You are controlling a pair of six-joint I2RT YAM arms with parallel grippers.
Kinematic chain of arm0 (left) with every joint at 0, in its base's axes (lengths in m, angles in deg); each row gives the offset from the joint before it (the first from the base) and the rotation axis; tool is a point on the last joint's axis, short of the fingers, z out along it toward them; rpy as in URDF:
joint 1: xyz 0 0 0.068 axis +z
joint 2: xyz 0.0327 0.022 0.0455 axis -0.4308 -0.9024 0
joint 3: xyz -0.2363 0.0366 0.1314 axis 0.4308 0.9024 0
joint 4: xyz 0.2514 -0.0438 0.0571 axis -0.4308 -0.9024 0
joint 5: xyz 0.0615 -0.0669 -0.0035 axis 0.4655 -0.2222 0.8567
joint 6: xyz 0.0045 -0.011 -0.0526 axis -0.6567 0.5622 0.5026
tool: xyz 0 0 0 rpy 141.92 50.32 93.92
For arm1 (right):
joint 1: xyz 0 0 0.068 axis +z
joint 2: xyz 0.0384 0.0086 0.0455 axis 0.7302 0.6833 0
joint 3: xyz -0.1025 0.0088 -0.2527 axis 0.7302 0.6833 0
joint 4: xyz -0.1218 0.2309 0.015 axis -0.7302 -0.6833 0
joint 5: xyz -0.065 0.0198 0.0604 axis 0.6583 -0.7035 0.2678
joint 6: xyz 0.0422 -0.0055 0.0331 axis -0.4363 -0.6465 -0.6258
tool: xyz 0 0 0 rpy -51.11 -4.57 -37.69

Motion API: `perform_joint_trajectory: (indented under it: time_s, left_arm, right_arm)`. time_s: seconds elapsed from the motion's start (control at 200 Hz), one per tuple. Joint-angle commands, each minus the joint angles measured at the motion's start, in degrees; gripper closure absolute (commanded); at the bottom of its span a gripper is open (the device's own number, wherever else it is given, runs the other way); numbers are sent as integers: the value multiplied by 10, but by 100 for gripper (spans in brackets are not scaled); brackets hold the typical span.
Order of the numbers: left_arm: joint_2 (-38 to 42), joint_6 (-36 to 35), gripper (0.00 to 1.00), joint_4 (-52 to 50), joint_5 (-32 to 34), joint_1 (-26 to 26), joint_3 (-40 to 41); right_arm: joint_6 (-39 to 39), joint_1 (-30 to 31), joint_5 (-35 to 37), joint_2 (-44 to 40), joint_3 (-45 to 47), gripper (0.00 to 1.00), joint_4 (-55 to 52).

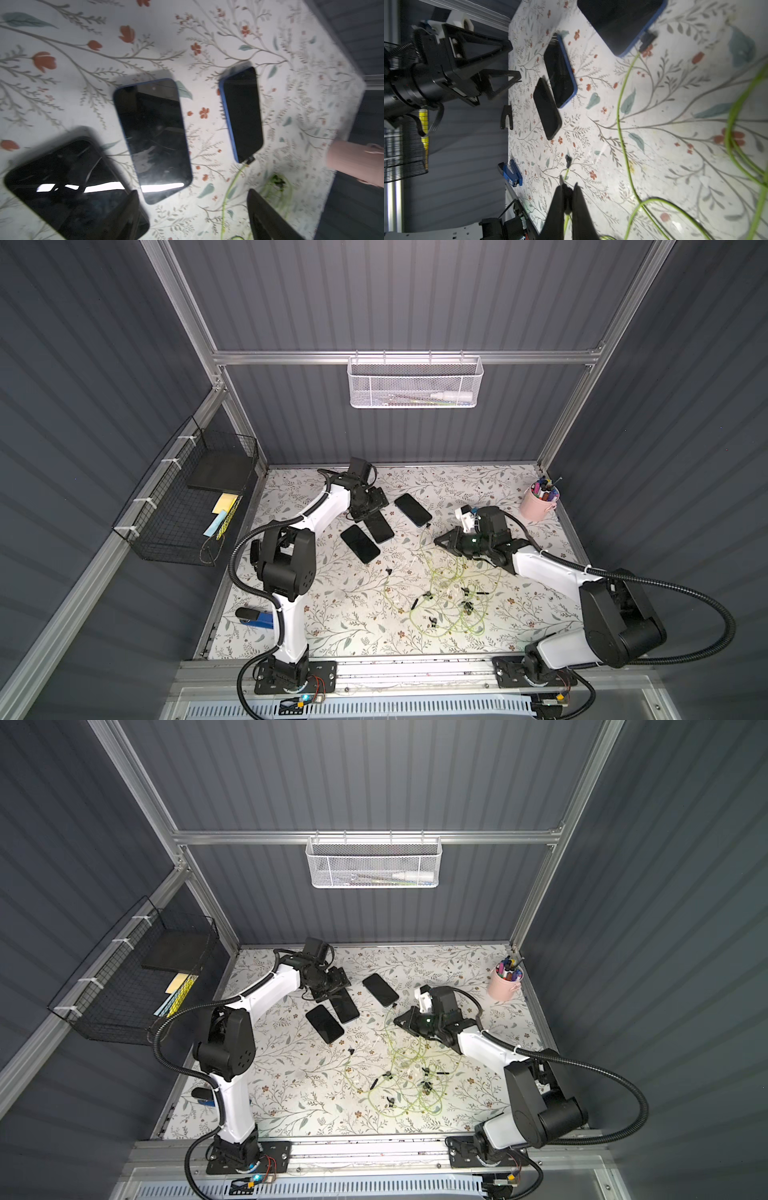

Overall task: Plug wired earphones into phones
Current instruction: Pick up the wired earphone from the center of the board, then pick up the phone at the center of the board.

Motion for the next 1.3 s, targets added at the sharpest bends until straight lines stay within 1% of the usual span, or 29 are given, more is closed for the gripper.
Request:
perform_joint_trajectory:
  time_s: [0.0,0.065,0.2,0.33,0.485,0.675,0.81,1.166,1.291]
  left_arm:
    - [-34,-16,20,-96,80,-8,-36]
    - [-52,-2,21,-112,93,-14,-54]
    - [-90,26,23,-137,91,-22,-89]
    - [-109,30,24,-139,112,-39,-115]
    - [-146,33,24,-172,129,-54,-161]
    - [-165,58,24,-177,135,-55,-172]
    - [-176,58,24,-201,144,-55,-190]
    - [-203,63,24,-200,144,-59,-200]
    - [-211,61,21,-202,144,-61,-207]
  right_arm:
    - [26,7,26,-3,7,100,-19]
    - [26,8,26,-3,15,100,-12]
    - [29,8,24,2,29,100,1]
    - [33,7,18,7,41,100,13]
    - [34,7,11,10,52,100,25]
    - [28,6,7,7,72,100,42]
    - [27,5,7,6,83,100,49]
    - [31,0,6,2,90,100,52]
    - [32,0,7,1,91,100,50]
